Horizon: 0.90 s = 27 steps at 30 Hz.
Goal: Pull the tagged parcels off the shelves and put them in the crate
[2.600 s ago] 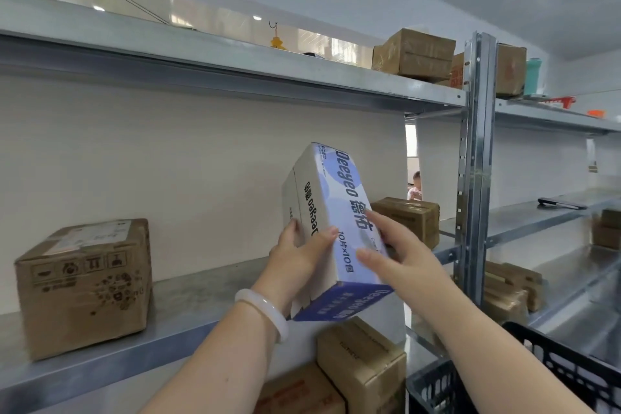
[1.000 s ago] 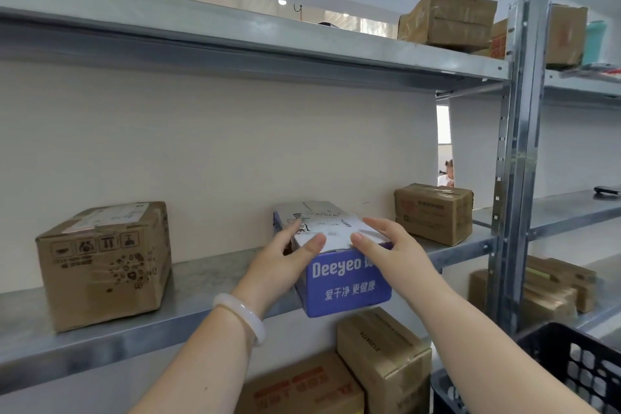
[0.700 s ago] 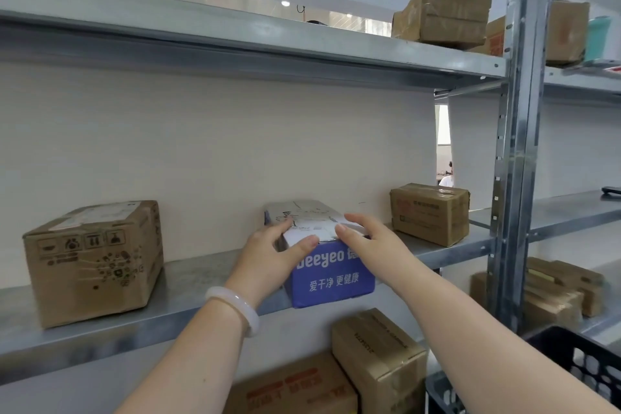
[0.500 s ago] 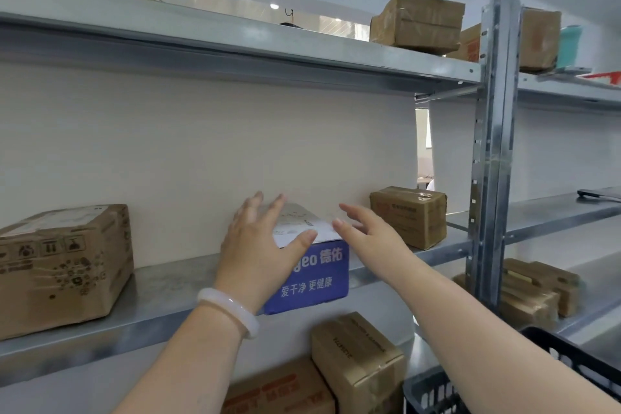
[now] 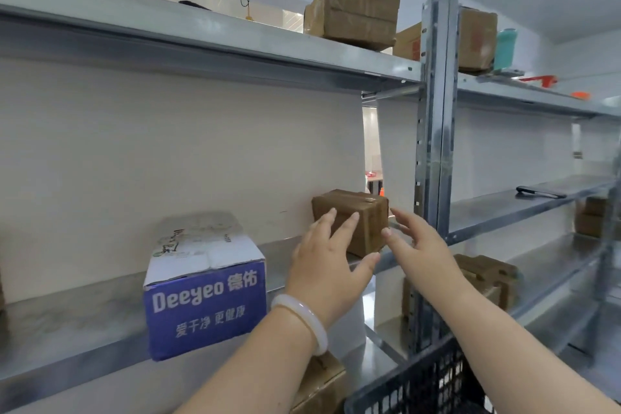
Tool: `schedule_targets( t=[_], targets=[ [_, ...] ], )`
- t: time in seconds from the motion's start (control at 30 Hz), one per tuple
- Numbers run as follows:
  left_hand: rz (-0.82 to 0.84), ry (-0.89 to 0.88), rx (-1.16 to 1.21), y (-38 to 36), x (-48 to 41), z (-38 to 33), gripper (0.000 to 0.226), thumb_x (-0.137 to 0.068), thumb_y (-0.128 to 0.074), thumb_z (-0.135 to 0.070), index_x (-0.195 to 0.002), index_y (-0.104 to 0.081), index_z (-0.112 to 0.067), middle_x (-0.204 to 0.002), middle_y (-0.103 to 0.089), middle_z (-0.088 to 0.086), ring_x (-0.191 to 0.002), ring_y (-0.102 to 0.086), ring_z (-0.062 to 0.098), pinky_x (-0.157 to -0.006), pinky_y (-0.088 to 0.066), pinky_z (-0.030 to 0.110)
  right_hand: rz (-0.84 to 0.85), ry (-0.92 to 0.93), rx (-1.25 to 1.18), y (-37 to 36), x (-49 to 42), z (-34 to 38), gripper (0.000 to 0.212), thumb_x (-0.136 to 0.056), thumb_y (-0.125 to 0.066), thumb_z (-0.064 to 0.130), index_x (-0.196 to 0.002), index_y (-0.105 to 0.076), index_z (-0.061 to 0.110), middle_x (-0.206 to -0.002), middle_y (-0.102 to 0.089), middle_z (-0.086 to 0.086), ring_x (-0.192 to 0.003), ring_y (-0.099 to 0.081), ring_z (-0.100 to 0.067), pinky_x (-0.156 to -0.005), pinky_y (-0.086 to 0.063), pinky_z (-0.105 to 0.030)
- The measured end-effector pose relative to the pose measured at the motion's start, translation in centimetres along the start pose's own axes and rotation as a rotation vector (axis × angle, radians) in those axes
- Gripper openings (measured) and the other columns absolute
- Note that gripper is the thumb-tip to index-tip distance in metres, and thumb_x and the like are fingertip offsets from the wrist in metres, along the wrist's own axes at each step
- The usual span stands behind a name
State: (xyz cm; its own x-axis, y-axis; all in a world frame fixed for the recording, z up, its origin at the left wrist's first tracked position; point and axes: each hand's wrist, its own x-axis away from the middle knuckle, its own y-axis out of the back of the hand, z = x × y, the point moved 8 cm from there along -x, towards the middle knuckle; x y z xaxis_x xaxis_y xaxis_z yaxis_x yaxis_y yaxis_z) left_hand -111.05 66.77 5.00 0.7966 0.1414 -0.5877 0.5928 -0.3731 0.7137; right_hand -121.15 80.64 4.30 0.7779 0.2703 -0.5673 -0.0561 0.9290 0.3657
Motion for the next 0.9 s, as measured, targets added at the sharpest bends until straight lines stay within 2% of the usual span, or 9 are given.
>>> schedule_targets(
  t=[0.13, 0.3, 0.37, 0.47, 0.53, 0.6, 0.67, 0.77, 0.9],
  targets=[
    [0.014, 0.081, 0.160, -3.4, -2.8, 2.1, 0.071, -0.092, -0.049, -0.061, -0.153, -0.018, -0.041, -0.163, -0.009, -0.007, -0.149, -0.009, 0.018, -0.120, -0.022, 0.046, -0.005, -0.054, 0.053, -0.4, -0.9, -3.2, 0.055, -0.091, -0.061, 0.043, -0.140, -0.038, 0.044, -0.147, -0.042, 0.011, -0.135, -0.037, -0.011, -0.109, -0.037, -0.046],
    [0.005, 0.143, 0.271, -6.0, -5.7, 4.5, 0.074, -0.091, -0.051, -0.060, -0.154, -0.019, -0.038, -0.163, -0.010, -0.004, -0.150, -0.009, 0.019, -0.119, -0.023, 0.042, -0.040, -0.059, 0.153, -1.8, -4.5, -5.0, 0.071, -0.081, -0.070, 0.050, -0.141, -0.032, 0.046, -0.145, -0.040, 0.013, -0.126, -0.037, -0.004, -0.102, -0.036, -0.038],
    [-0.018, 0.169, 0.310, -6.2, -6.8, 5.4, 0.074, -0.091, -0.050, -0.060, -0.154, -0.019, -0.037, -0.163, -0.011, -0.003, -0.149, -0.010, 0.019, -0.118, -0.023, 0.041, -0.042, -0.056, 0.194, -2.7, -6.4, -5.0, 0.079, -0.075, -0.074, 0.054, -0.139, -0.027, 0.051, -0.137, -0.039, 0.021, -0.117, -0.031, 0.002, -0.097, -0.034, -0.033],
    [-0.058, 0.187, 0.332, -6.1, -8.0, 6.0, 0.073, -0.092, -0.048, -0.060, -0.154, -0.019, -0.034, -0.162, -0.014, -0.002, -0.149, -0.014, 0.020, -0.116, -0.026, 0.039, -0.057, -0.041, 0.184, -3.6, -8.7, -4.7, 0.083, -0.065, -0.078, 0.056, -0.124, -0.021, 0.069, -0.106, -0.031, 0.043, -0.100, -0.036, 0.010, -0.086, -0.031, -0.016],
    [-0.078, 0.180, 0.349, -6.2, -8.3, 6.0, 0.073, -0.092, -0.047, -0.059, -0.154, -0.019, -0.033, -0.162, -0.015, -0.001, -0.149, -0.015, 0.020, -0.116, -0.028, 0.039, -0.052, -0.045, 0.161, -4.2, -9.6, -5.2, 0.091, -0.059, -0.080, 0.058, -0.124, -0.016, 0.073, -0.109, -0.030, 0.047, -0.102, -0.037, 0.014, -0.088, -0.028, -0.015],
    [-0.075, 0.167, 0.352, -6.5, -8.3, 5.9, 0.073, -0.092, -0.046, -0.059, -0.154, -0.019, -0.033, -0.162, -0.015, -0.001, -0.148, -0.015, 0.019, -0.117, -0.027, 0.039, -0.015, -0.094, 0.134, -4.9, -10.3, -6.5, 0.109, -0.059, -0.083, 0.055, -0.143, -0.013, 0.054, -0.138, -0.037, 0.025, -0.123, -0.035, -0.001, -0.094, -0.028, -0.026],
    [-0.067, 0.169, 0.350, -6.7, -8.3, 5.8, 0.073, -0.092, -0.046, -0.060, -0.154, -0.018, -0.034, -0.162, -0.016, -0.001, -0.148, -0.017, 0.020, -0.117, -0.030, 0.042, 0.000, -0.131, 0.113, -5.4, -10.6, -7.6, 0.113, -0.061, -0.086, 0.049, -0.147, -0.012, 0.047, -0.151, -0.034, 0.008, -0.130, -0.037, -0.012, -0.098, -0.033, -0.032],
    [-0.062, 0.191, 0.373, -6.7, -8.0, 5.9, 0.074, -0.092, -0.046, -0.059, -0.155, -0.018, -0.030, -0.160, -0.020, 0.000, -0.145, -0.023, 0.022, -0.115, -0.033, 0.044, -0.043, -0.115, 0.098, -5.3, -10.3, -7.3, 0.114, -0.063, -0.088, 0.040, -0.150, -0.013, 0.042, -0.150, -0.037, 0.004, -0.134, -0.040, -0.019, -0.105, -0.039, -0.044],
    [-0.050, 0.255, 0.543, -6.7, -8.1, 6.1, 0.076, -0.094, -0.050, -0.054, -0.156, -0.015, -0.026, -0.157, -0.026, 0.000, -0.142, -0.030, 0.020, -0.113, -0.035, 0.036, -0.116, -0.005, 0.154, -4.3, -8.5, -5.3, 0.112, -0.060, -0.085, 0.047, -0.149, -0.016, 0.042, -0.146, -0.037, 0.010, -0.129, -0.041, -0.011, -0.104, -0.042, -0.039]
  ],
)
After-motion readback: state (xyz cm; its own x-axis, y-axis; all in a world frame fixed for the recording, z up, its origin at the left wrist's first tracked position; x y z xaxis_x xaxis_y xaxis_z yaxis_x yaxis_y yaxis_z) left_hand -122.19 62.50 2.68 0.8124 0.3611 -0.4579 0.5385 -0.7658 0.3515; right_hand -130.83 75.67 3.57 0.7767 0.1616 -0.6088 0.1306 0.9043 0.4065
